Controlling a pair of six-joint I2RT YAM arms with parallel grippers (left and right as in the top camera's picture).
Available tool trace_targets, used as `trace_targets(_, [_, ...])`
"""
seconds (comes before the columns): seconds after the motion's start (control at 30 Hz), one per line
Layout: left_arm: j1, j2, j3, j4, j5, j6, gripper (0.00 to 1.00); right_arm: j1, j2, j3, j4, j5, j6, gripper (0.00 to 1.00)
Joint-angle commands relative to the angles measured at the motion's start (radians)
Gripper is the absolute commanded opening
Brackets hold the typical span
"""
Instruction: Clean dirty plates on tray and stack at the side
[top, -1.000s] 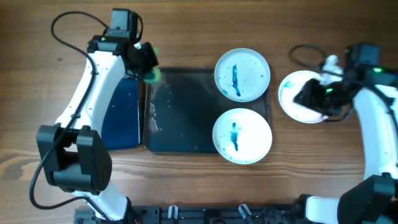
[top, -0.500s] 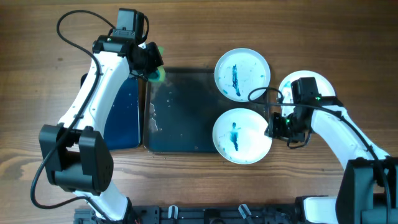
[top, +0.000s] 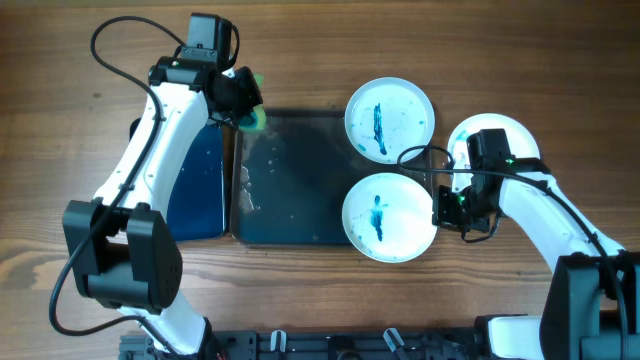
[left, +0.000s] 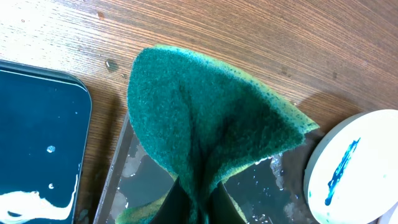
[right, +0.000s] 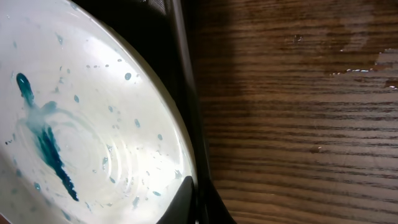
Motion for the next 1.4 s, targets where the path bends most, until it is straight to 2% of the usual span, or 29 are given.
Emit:
trace_targets(0.0, [0.002, -0.006, 0.008, 0.006, -0.009, -0.029, 0.04, 0.023, -0.011, -0.004, -0.004, -0.021, -0.011, 0.04])
trace_targets(0.07, [0.002, -0.006, 0.008, 0.005, -0.009, -0.029, 0.04, 0.064, -0.044, 0.022, -0.022, -0.034, 0.007, 0.04])
trace_targets(0.17, [0.002, -0.006, 0.008, 0.006, -0.01, -0.029, 0.04, 0.179, -0.1, 0.098, -0.044, -0.025, 0.124, 0.04])
trace_targets(0.3, [0.002, -0.006, 0.008, 0.005, -0.01, -0.029, 0.04, 0.403, -0.102, 0.23, -0.066, 0.143, 0.313, 0.04])
trace_targets(0.4, [0.002, -0.006, 0.008, 0.005, -0.01, -0.029, 0.04, 0.545, -0.064, 0.297, -0.015, 0.311, 0.409, 0.04])
trace_targets(0.5, [0.002, -0.006, 0.008, 0.002, -0.01, -0.029, 0.04, 0.599, 0.045, 0.359, 0.046, 0.351, 0.472, 0.04])
trace_targets(0.7, [0.002, -0.006, 0.008, -0.005, -0.01, -0.029, 0.04, 0.603, 0.306, 0.521, 0.134, 0.309, 0.487, 0.04])
trace_targets(0.87, [0.002, -0.006, 0.008, -0.019, -0.01, -0.029, 0.04, 0.6, 0.407, 0.543, 0.144, 0.266, 0.533, 0.04])
trace_targets(0.9, [0.002, -0.006, 0.008, -0.026, -0.01, -0.029, 0.04, 0.599, 0.408, 0.543, 0.151, 0.257, 0.528, 0.07])
trace_targets(0.93, [0.002, -0.006, 0.008, -0.033, -0.009, -0.029, 0.04, 0.597, 0.408, 0.543, 0.164, 0.24, 0.508, 0.15])
trace_targets(1.03, [0.002, -0.006, 0.005, -0.045, -0.009, -0.037, 0.04, 0.582, 0.408, 0.542, 0.191, 0.188, 0.452, 0.29])
trace_targets(1.3, [0.002, -0.006, -0.064, -0.031, -0.002, -0.081, 0.04, 0.461, 0.472, 0.536, 0.269, -0.091, 0.193, 0.29])
trace_targets(1.37, [0.002, -0.006, -0.064, -0.024, -0.002, -0.081, 0.04, 0.451, 0.495, 0.536, 0.271, -0.103, 0.193, 0.35])
